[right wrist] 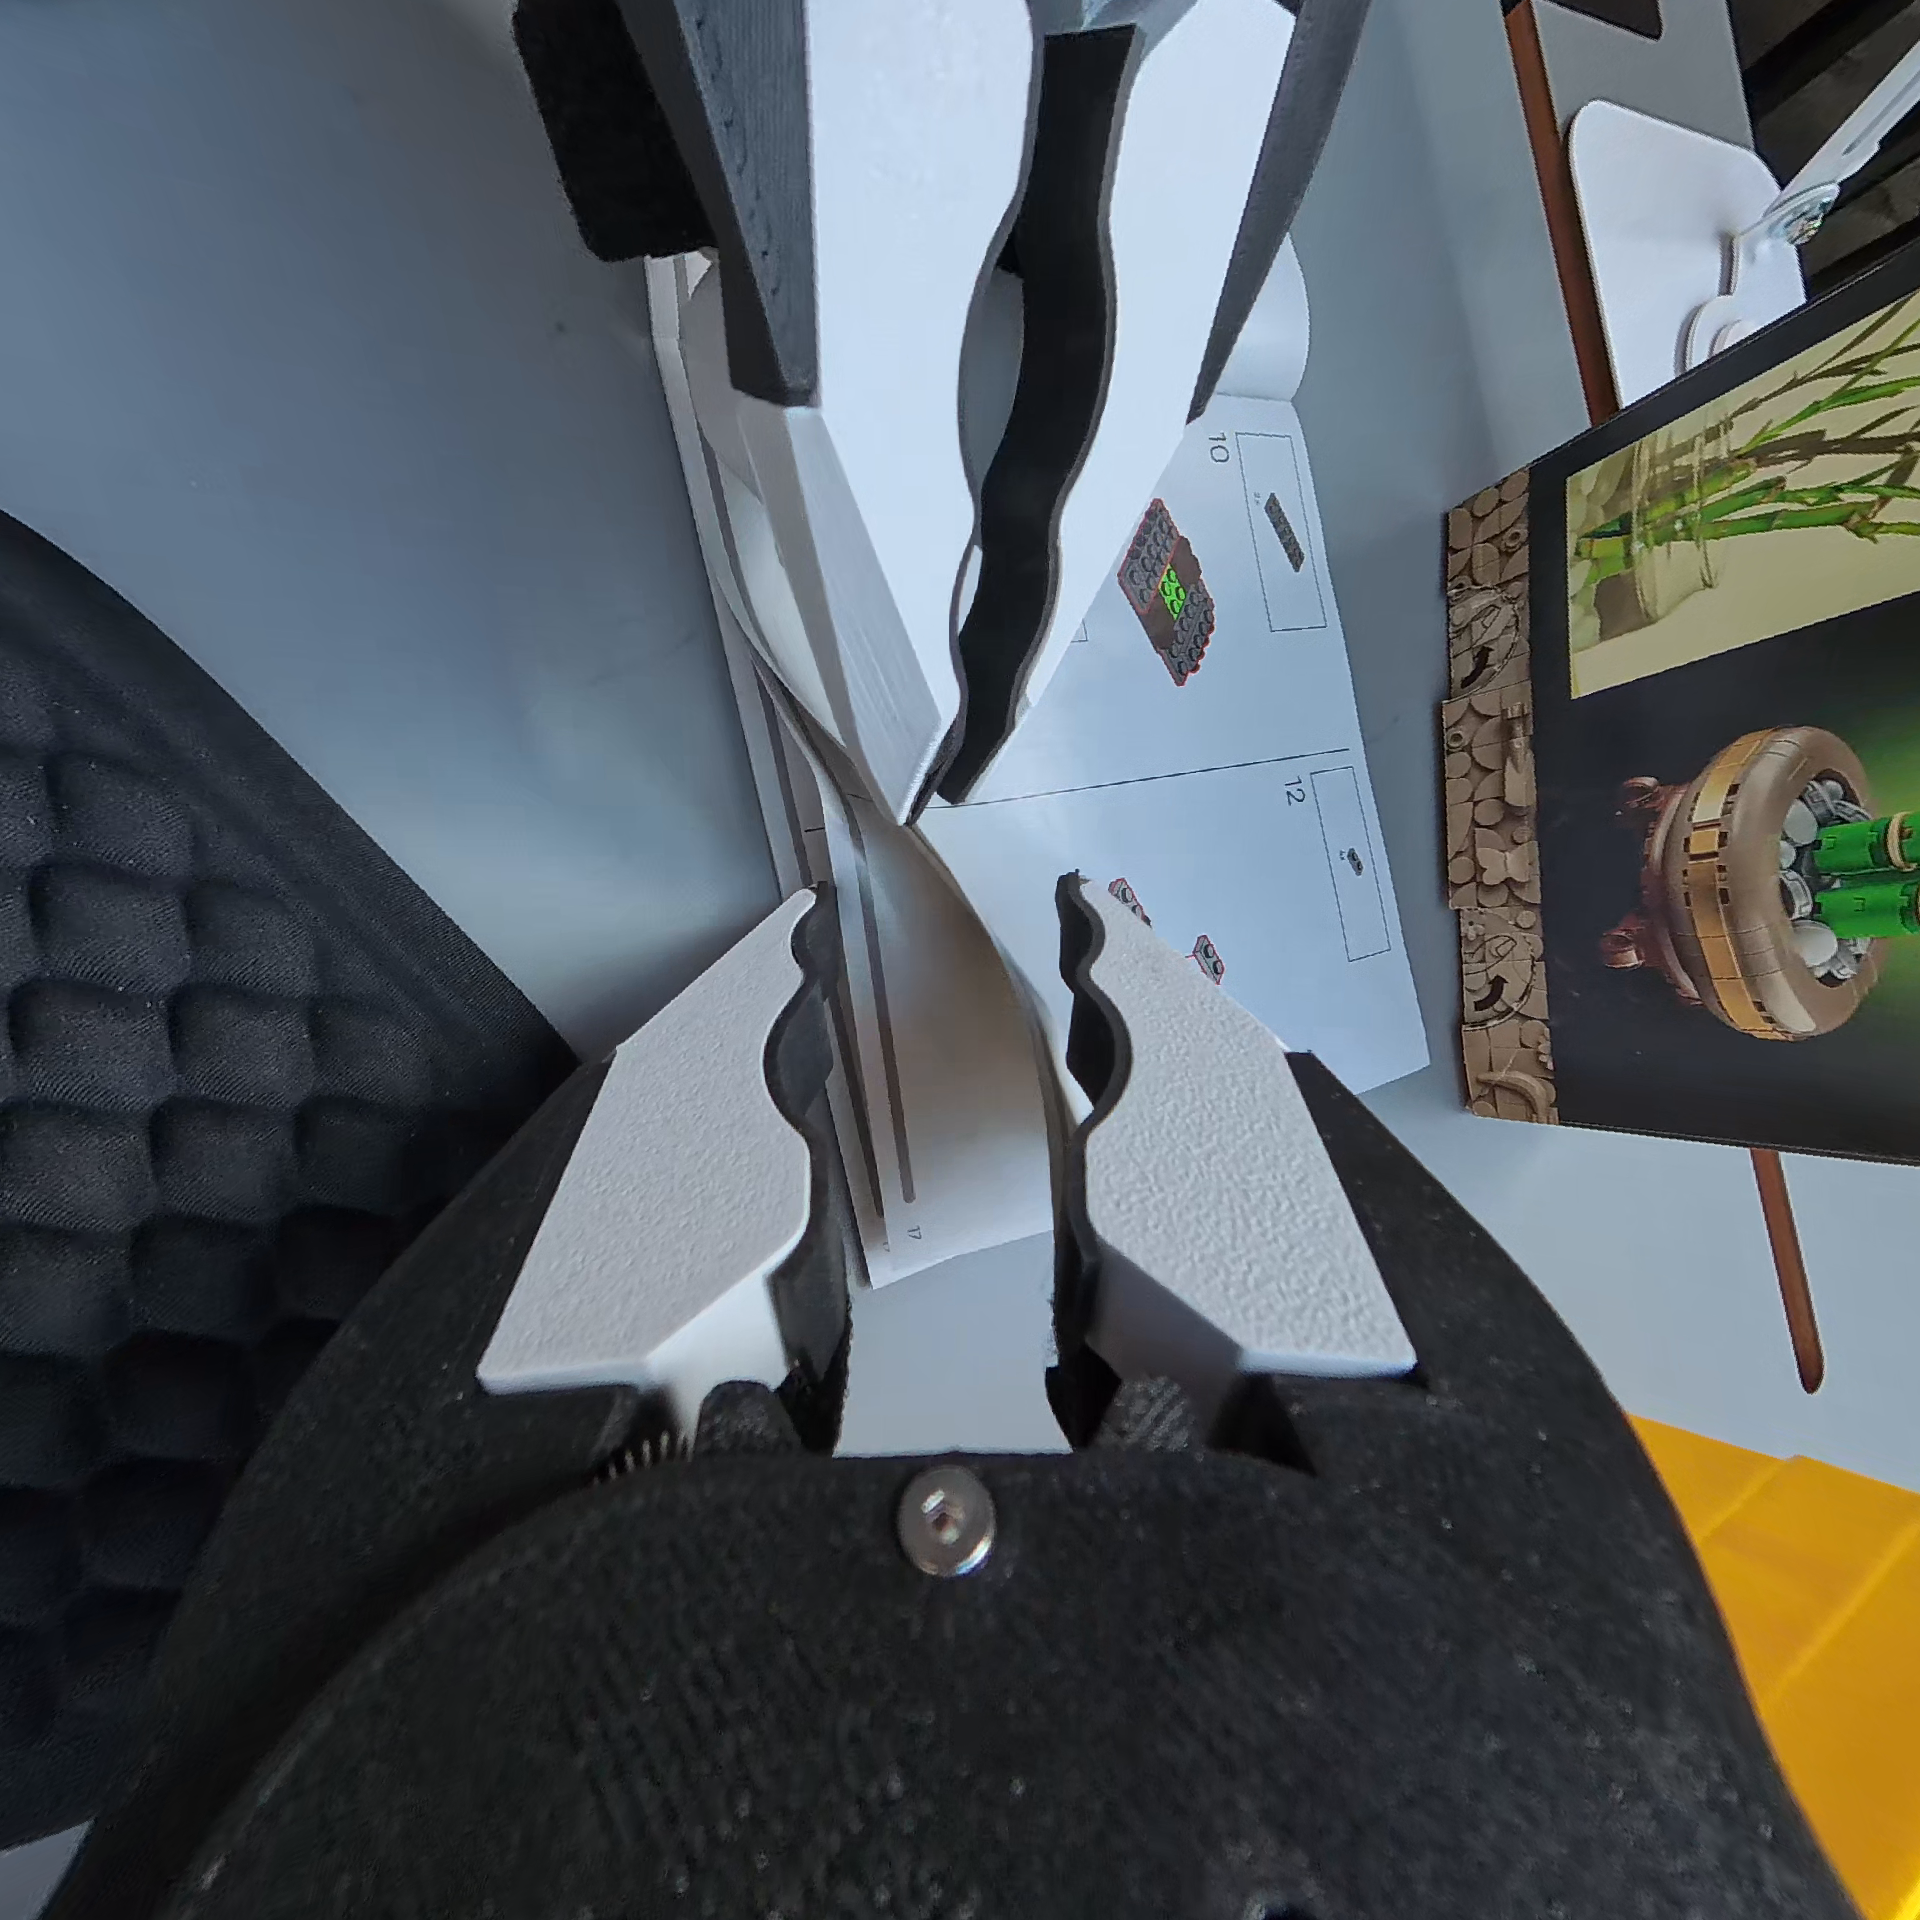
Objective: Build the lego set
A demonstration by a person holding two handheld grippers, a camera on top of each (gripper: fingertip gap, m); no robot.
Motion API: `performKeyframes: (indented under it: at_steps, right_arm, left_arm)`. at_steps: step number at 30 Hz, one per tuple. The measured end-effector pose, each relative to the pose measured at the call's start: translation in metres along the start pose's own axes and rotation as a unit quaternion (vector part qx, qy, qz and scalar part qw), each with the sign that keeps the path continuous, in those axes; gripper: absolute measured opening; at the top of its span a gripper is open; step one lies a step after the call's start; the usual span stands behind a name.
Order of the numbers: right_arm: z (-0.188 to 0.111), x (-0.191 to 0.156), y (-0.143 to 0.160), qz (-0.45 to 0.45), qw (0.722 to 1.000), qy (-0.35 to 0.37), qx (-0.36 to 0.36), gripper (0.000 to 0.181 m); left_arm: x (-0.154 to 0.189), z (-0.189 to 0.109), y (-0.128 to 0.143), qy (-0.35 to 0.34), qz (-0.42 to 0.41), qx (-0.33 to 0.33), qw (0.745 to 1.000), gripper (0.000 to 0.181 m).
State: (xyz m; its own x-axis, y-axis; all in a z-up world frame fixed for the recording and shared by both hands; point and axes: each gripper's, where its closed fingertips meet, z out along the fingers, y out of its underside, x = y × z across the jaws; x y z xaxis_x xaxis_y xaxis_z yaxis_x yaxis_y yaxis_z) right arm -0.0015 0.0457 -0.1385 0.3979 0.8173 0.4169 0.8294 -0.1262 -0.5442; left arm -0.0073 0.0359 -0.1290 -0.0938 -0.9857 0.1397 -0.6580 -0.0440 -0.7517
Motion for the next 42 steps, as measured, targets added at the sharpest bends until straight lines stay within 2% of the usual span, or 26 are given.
performKeyframes:
  at_steps: [4, 7, 10, 14, 16, 17, 20, 22, 26, 32, 33, 36, 39, 42]
  right_arm:
    - [-0.003, 0.007, -0.004, 0.013, 1.0, 0.016, 0.013, 0.053]
    - [-0.014, 0.014, -0.019, 0.047, 0.997, 0.022, 0.061, 0.067]
    - [-0.032, 0.04, -0.025, 0.147, 0.983, 0.055, 0.096, 0.071]
    - [-0.045, 0.061, -0.001, 0.279, 0.955, 0.074, 0.066, 0.067]
    - [-0.045, 0.062, 0.004, 0.367, 0.926, 0.048, 0.073, 0.062]
    - [-0.044, 0.062, 0.001, 0.419, 0.903, 0.022, 0.091, 0.062]
    - [-0.045, 0.06, -0.011, 0.569, 0.806, -0.069, 0.145, 0.061]
    - [-0.043, 0.063, -0.003, 0.622, 0.766, -0.079, 0.142, 0.06]
    - [-0.037, 0.063, 0.012, 0.646, 0.751, -0.07, 0.115, 0.052]
    - [-0.027, 0.054, -0.005, 0.675, 0.704, -0.165, 0.146, 0.06]
    - [-0.026, 0.051, -0.007, 0.678, 0.697, -0.178, 0.149, 0.06]
    - [-0.019, 0.047, -0.008, 0.678, 0.695, -0.192, 0.141, 0.059]
    - [-0.017, 0.046, -0.01, 0.675, 0.697, -0.195, 0.142, 0.057]
    - [-0.017, 0.048, -0.009, 0.673, 0.701, -0.188, 0.144, 0.057]
  left_arm:
    - [-0.001, -0.002, 0.004, 0.005, -0.006, -0.004, 1.0, 0.0]
    - [0.001, 0.0, 0.006, 0.009, -0.01, -0.011, 1.0, 0.0]
    - [0.0, 0.001, 0.008, 0.004, -0.013, -0.012, 1.0, 0.0]
    - [-0.001, 0.001, 0.011, 0.001, -0.016, -0.013, 1.0, 0.0]
    - [-0.003, -0.001, 0.011, -0.003, -0.017, -0.012, 1.0, 0.0]
    - [-0.003, -0.001, 0.012, -0.004, -0.017, -0.011, 1.0, 0.0]
    - [-0.003, -0.002, 0.012, -0.001, -0.022, -0.008, 1.0, 0.0]
    - [-0.003, -0.001, 0.012, 0.001, -0.025, -0.005, 1.0, 0.0]
    - [-0.003, 0.0, 0.014, 0.001, -0.025, -0.005, 1.0, 0.0]
    - [0.001, 0.002, 0.011, 0.005, -0.026, 0.002, 1.0, 0.001]
    - [0.001, 0.002, 0.009, 0.002, -0.027, 0.005, 1.0, 0.01]
    - [0.002, 0.006, 0.001, -0.012, -0.028, 0.01, 0.999, 0.034]
    - [-0.003, 0.01, -0.007, -0.038, -0.03, 0.015, 0.999, 0.036]
    - [-0.008, 0.015, -0.013, -0.048, -0.073, 0.016, 0.996, 0.035]
